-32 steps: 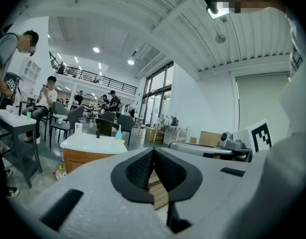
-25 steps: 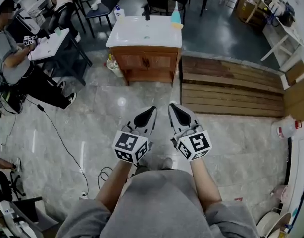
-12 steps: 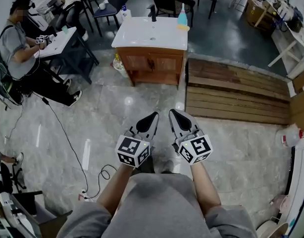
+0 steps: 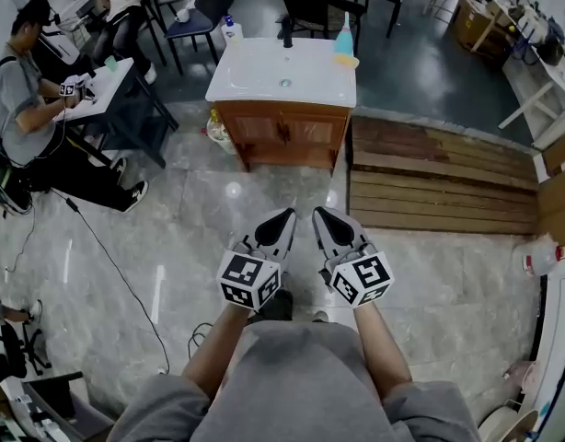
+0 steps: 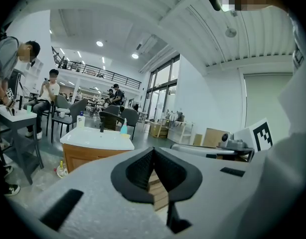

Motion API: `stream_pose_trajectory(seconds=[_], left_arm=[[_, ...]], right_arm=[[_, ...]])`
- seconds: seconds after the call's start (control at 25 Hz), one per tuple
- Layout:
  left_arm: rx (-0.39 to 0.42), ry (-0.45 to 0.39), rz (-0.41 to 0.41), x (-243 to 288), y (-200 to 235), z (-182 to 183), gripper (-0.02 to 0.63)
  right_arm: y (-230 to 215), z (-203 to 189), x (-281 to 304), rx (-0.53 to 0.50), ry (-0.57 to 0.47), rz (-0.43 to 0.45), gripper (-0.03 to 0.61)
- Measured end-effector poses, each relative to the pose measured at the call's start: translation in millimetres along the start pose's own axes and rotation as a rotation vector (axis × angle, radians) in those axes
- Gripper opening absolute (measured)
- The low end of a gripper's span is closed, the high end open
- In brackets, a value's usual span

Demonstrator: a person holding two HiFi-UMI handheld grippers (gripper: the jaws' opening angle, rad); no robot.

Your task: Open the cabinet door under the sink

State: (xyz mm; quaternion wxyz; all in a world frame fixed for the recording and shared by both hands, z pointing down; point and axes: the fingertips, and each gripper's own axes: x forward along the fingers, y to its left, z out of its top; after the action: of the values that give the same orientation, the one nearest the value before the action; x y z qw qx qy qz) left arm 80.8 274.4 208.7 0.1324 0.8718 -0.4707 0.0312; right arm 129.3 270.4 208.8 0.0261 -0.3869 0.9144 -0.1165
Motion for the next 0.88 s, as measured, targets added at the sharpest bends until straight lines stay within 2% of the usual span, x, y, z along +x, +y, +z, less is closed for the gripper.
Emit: stream_pose_trajectory(seconds=[0.44, 0.88], left_arm=[[-0.011, 0.030, -0.059, 28, 99, 15, 0.008], [-0.060, 0.072, -0.100, 53, 140, 6, 0.008]], right_arm=[[-7, -1, 101, 0.024, 0.011, -0.069, 0.008], [-27, -11, 137, 0.042, 0.043, -0.134, 0.008]])
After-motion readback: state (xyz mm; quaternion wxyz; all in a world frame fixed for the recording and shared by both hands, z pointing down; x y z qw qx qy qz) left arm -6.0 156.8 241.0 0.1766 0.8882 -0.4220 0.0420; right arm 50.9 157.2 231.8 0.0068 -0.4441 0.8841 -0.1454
